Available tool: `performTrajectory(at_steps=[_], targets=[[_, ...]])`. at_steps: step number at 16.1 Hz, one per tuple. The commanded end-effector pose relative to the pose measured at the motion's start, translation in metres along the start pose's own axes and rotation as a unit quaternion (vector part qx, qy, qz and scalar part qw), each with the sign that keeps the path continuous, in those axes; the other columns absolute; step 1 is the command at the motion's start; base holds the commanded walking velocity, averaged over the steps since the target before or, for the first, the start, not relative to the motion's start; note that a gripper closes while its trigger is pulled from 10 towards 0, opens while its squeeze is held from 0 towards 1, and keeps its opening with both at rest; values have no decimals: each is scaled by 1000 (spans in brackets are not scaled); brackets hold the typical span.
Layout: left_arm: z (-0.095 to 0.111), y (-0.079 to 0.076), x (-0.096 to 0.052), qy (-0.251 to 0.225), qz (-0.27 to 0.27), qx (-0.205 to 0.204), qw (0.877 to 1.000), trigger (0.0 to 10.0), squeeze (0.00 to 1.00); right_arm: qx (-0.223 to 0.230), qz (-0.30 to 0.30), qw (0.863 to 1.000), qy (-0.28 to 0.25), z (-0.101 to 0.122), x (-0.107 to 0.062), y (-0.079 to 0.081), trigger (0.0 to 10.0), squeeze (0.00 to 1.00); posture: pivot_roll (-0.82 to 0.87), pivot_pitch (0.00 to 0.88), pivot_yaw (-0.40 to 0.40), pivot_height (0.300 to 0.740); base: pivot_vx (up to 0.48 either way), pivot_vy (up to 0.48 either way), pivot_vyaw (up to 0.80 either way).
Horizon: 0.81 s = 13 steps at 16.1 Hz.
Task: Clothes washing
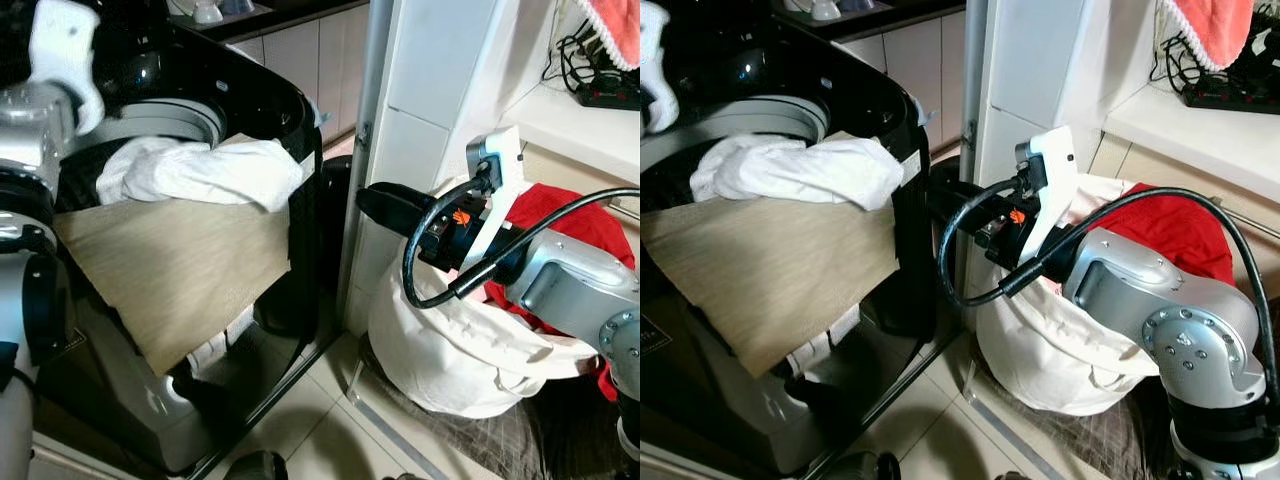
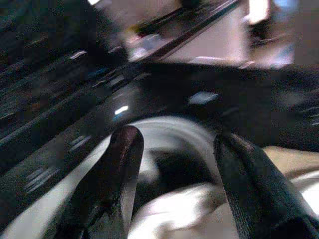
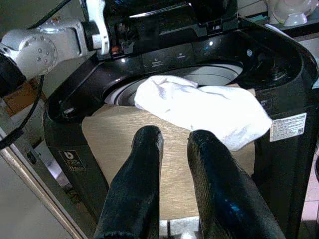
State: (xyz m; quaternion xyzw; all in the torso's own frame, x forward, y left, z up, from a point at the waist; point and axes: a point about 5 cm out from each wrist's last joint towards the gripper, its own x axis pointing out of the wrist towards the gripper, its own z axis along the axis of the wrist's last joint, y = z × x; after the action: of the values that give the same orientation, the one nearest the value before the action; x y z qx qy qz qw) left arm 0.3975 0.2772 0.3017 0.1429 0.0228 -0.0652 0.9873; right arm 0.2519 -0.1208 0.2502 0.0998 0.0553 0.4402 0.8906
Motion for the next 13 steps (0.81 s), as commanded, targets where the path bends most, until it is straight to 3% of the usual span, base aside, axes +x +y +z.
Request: performTrajectory(at_steps=[1,2,3,4,5,10,12,13], targets=[[13,-19,2,-35,-109,-18,993,10000,0,-11,-1,1000,-9,7,-1,-2,10000,0,-136,0,38,740,0,0,0],[2,-36,-2,-4,-212,29,977,10000,0,-15,1,1000,-7,6,-2,-2,10000,0,-135,0,39,740,0,0,0],[-13,-46,-5,34,-262,68,962,10000,0,-19,3,1000,-5,6,-2,-2,10000,0,-134,0,39,740,0,0,0],[-17,-47,-5,43,-269,75,959,10000,0,-20,3,1000,-5,6,-2,-2,10000,0,-134,0,39,740,0,0,0],[-31,-56,-5,67,-284,109,950,10000,0,-23,8,1000,-3,6,-1,0,10000,0,-136,0,38,740,0,0,0],[-49,-67,-3,105,-280,164,940,10000,0,-37,19,999,10,4,-2,3,10000,0,-142,1,38,740,0,0,0],[-55,-59,0,124,-229,194,946,10000,0,-55,25,998,32,0,-3,5,10000,0,-145,1,40,740,0,0,0],[-57,-49,2,139,-179,218,949,10000,0,-60,28,997,38,-2,-3,6,10000,0,-146,0,40,740,0,0,0]])
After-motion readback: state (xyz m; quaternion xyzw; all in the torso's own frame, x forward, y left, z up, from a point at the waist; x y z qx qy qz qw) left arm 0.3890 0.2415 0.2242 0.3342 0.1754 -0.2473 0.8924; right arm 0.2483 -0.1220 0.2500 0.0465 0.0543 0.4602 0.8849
